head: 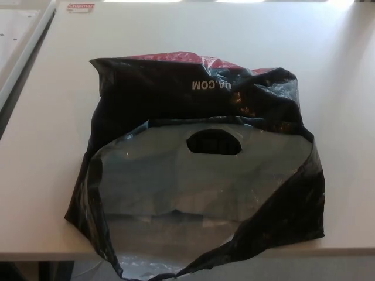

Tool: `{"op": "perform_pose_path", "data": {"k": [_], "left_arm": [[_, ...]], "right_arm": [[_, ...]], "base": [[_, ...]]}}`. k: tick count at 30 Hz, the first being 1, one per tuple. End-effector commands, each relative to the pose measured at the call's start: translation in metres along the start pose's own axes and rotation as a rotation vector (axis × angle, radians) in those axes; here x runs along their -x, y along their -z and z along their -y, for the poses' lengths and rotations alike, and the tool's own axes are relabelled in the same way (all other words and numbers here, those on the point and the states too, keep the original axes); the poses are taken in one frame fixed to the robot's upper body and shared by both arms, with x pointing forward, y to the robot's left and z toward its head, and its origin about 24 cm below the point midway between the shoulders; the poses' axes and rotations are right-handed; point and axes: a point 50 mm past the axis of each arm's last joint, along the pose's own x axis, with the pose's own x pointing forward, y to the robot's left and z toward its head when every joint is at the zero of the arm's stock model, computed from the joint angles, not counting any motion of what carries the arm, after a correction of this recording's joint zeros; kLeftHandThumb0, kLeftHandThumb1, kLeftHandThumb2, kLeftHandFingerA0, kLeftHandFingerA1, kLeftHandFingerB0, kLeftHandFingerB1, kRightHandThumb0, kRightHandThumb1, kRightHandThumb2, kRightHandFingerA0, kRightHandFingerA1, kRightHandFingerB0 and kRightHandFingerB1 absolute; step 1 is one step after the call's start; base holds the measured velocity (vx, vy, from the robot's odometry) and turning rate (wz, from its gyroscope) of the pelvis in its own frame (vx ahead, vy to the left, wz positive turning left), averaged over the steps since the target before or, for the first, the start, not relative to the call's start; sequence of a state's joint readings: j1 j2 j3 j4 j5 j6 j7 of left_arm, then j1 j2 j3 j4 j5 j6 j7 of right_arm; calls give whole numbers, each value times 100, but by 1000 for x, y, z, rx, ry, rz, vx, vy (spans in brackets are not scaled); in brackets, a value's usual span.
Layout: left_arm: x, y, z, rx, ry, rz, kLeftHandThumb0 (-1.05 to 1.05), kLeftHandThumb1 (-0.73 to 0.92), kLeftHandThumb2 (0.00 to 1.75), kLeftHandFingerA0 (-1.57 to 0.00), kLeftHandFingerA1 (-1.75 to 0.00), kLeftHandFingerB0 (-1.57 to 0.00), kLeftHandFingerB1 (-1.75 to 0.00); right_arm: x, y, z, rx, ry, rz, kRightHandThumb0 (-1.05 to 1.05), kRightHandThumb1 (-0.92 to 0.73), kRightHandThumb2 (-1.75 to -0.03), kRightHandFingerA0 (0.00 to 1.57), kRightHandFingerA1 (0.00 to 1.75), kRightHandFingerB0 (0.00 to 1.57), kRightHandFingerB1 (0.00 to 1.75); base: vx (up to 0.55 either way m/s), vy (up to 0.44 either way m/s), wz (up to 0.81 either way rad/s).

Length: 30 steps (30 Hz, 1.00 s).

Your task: A plastic bag is kept infront of the robot in the middle of the desk and the robot uses both its hands to grab it from the top and lifts it up and then releases it.

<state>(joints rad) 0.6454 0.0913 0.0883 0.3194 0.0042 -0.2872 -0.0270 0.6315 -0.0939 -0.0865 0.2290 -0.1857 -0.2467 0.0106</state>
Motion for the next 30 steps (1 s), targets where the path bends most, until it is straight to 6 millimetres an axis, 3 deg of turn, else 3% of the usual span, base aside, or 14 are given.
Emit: {"op": "perform_pose_path", "data": {"k": [1,5,7,10,11,13,14,16,17,19,21,22,26,30], "left_arm": [[72,-84,-32,140,-175,775,-14,47,92,-34,-57,-11,-47],[84,-76,-35,114,-228,754,-14,45,91,-37,-58,-13,-48],[85,-77,-34,120,-236,764,-15,44,90,-36,-58,-13,-47],[88,-75,-37,121,-234,767,-14,44,90,-34,-57,-13,-47],[89,-75,-37,119,-223,770,-15,43,89,-36,-57,-14,-48],[92,-75,-40,89,-219,789,-15,43,89,-35,-57,-15,-48],[95,-74,-41,61,-218,788,-17,44,90,-35,-57,-14,-48],[99,-75,-41,34,-207,810,-17,43,89,-34,-57,-14,-48],[99,-75,-41,29,-212,817,-22,60,58,-45,-37,-28,-31],[98,-77,-39,40,-207,834,-18,43,88,-35,-57,-13,-47],[98,-83,-42,31,-208,844,-21,43,89,-32,-56,-10,-46],[98,-85,-44,27,-214,846,-26,61,58,-40,-34,-23,-29],[92,-100,-58,0,-247,919,-26,65,59,-40,-36,-30,-32],[80,-130,-79,-38,-296,980,-30,65,59,-46,-36,-30,-32]], "right_arm": [[64,-81,38,-15,308,644,-3,-48,-90,39,58,13,46],[72,-77,36,13,279,603,-5,-45,-88,35,57,10,45],[71,-76,37,50,266,606,-14,-58,-58,37,41,17,29],[72,-78,34,92,229,604,-30,-48,-64,25,43,8,22],[75,-80,34,94,220,590,-21,-53,-98,3,48,0,48],[76,-79,31,58,199,579,-22,-52,-97,2,48,0,48],[77,-79,30,54,198,577,-34,-53,-69,12,38,3,17],[79,-81,31,61,202,555,-41,-52,-70,10,39,1,15],[79,-83,33,63,197,547,-43,-52,-71,10,40,0,15],[77,-85,35,72,187,547,-44,-51,-72,10,41,0,15],[75,-93,38,84,167,582,-46,-52,-71,15,44,0,14],[74,-96,38,82,157,582,-49,-50,-72,9,42,1,10],[64,-114,41,62,100,592,-49,-59,-58,12,34,0,14],[44,-144,48,76,47,635,-63,-40,-80,6,44,0,19]], "base": [[0,0,0],[0,0,0],[0,0,0],[0,0,0],[0,0,0],[0,0,0],[0,0,0],[0,0,0],[0,0,0],[0,0,0],[0,0,0],[0,0,0],[0,0,0],[0,0,0]]}}
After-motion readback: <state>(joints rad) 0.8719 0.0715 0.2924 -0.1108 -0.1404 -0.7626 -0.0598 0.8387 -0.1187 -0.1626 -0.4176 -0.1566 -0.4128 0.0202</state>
